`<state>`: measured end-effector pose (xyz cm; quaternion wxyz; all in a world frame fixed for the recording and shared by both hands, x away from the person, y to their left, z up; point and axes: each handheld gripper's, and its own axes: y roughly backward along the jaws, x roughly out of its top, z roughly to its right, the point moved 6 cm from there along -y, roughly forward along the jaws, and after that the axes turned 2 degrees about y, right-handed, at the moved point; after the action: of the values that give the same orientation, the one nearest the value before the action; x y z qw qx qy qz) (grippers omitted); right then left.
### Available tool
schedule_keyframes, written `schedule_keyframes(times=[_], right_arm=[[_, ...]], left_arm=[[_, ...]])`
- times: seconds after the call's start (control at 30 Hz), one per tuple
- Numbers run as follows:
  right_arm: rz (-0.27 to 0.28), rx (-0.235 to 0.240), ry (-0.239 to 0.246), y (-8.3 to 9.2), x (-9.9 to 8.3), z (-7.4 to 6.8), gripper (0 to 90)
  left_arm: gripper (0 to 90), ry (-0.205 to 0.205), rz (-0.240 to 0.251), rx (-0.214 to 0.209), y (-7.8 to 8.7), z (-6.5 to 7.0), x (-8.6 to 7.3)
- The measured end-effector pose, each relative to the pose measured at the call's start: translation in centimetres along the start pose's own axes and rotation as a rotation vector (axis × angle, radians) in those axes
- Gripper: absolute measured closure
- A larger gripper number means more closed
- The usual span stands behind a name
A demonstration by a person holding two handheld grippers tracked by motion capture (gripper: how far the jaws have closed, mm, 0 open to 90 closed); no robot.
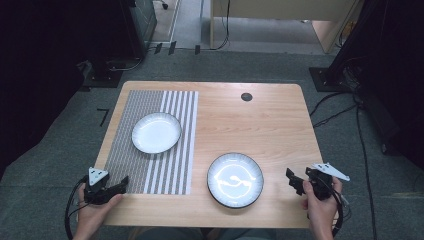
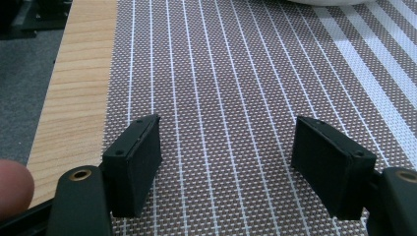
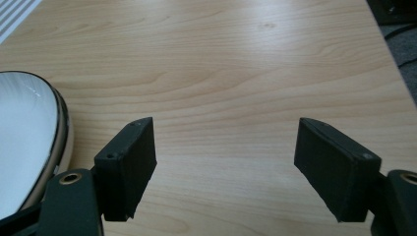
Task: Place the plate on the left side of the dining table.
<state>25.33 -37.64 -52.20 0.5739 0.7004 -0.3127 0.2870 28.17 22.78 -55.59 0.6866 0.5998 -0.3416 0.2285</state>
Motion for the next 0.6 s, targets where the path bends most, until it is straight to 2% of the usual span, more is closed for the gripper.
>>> schedule_keyframes(times=[0.33,0.6], right_arm=[[0.0,-0.043,-0.022,0.7,-1.1,2.5,24.7],[-0.013,-0.096,-0.03,0.7,-2.2,4.6,25.2]], left_arm=[[27.2,0.001,0.002,0.007,0.0,0.0,0.0],[27.4,0.005,0.003,0.003,0.0,0.0,0.0]])
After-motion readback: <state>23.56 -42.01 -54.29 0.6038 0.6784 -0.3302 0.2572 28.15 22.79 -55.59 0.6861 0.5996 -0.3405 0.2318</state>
